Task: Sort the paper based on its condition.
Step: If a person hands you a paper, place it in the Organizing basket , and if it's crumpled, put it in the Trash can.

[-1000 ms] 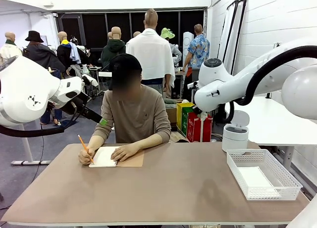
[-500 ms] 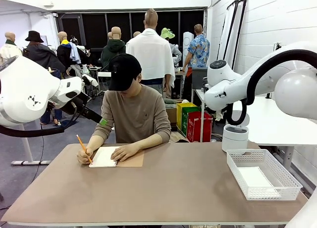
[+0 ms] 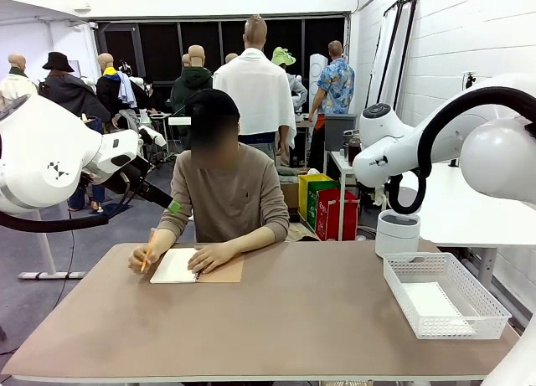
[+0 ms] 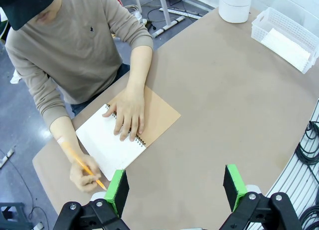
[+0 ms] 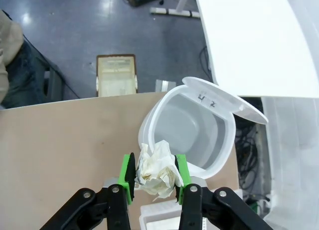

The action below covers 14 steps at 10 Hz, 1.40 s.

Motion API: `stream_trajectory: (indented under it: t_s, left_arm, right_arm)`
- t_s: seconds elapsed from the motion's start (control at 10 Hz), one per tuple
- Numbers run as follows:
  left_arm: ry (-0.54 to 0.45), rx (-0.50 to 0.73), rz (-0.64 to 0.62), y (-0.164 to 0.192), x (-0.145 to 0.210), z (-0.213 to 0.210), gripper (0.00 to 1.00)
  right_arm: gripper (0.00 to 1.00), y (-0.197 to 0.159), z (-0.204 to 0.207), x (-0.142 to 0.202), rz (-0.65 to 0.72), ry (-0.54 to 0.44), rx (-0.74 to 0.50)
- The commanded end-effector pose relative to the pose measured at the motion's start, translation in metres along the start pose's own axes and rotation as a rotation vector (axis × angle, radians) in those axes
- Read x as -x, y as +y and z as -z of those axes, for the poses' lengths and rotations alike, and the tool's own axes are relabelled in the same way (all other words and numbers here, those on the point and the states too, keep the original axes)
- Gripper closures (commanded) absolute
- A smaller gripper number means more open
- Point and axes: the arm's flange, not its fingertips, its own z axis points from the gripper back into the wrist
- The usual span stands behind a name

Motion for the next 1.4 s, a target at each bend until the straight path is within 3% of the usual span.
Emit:
stream_trajectory:
  t_s: [0.0,0.2,0.3,0.6,1.3]
  left_arm:
    - [0.0,0.007,-0.003,0.001,0.001,0.0,0.0]
    - [0.0,0.007,-0.003,0.001,0.001,0.0,0.0]
    - [0.0,0.007,-0.003,0.001,0.001,0.0,0.0]
    - [0.0,0.007,-0.003,0.001,0.001,0.0,0.0]
    - [0.0,0.007,-0.003,0.001,0.001,0.0,0.0]
  right_arm:
    - [0.58,-0.001,0.0,0.0,0.0,-0.001,0.003]
    - [0.58,0.0,0.0,0.0,0.0,0.0,0.0]
    - [0.58,-0.003,0.011,-0.008,0.098,-0.01,0.028]
    - [0.58,-0.014,0.035,-0.014,0.203,0.043,0.045]
    - [0.58,-0.032,0.072,-0.024,0.317,0.128,0.056]
